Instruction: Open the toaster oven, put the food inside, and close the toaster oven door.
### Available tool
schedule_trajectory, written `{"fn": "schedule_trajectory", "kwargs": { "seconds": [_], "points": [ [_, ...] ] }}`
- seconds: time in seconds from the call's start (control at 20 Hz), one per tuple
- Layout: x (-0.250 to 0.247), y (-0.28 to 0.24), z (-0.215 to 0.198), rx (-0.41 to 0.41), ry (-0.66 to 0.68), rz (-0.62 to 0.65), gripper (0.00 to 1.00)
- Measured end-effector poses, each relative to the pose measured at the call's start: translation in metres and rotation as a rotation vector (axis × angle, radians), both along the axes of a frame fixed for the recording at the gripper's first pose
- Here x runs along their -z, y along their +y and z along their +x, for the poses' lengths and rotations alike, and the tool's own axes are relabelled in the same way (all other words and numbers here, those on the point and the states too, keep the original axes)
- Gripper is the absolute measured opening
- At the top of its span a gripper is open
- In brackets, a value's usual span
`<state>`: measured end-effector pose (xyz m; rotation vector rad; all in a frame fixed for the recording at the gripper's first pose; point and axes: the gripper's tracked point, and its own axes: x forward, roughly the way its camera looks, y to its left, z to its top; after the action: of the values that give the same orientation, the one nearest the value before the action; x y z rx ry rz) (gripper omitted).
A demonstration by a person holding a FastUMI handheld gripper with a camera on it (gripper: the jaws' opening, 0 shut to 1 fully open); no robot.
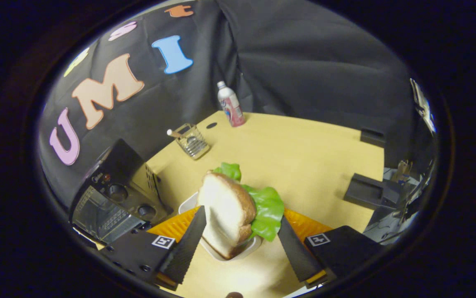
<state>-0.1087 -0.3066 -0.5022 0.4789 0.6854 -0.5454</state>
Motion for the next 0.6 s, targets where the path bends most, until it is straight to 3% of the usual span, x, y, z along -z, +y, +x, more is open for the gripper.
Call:
{"fn": "schedule_trajectory", "kwargs": {
  "seconds": [0.15,0.5,0.6],
  "points": [
    [0.006,0.007,0.001,-0.056,0.038,0.001,0.97],
    [-0.01,0.017,0.011,-0.024,-0.037,0.085,0.3],
    [-0.015,0.017,0.012,-0.012,-0.043,0.08,0.3]
  ]
}}
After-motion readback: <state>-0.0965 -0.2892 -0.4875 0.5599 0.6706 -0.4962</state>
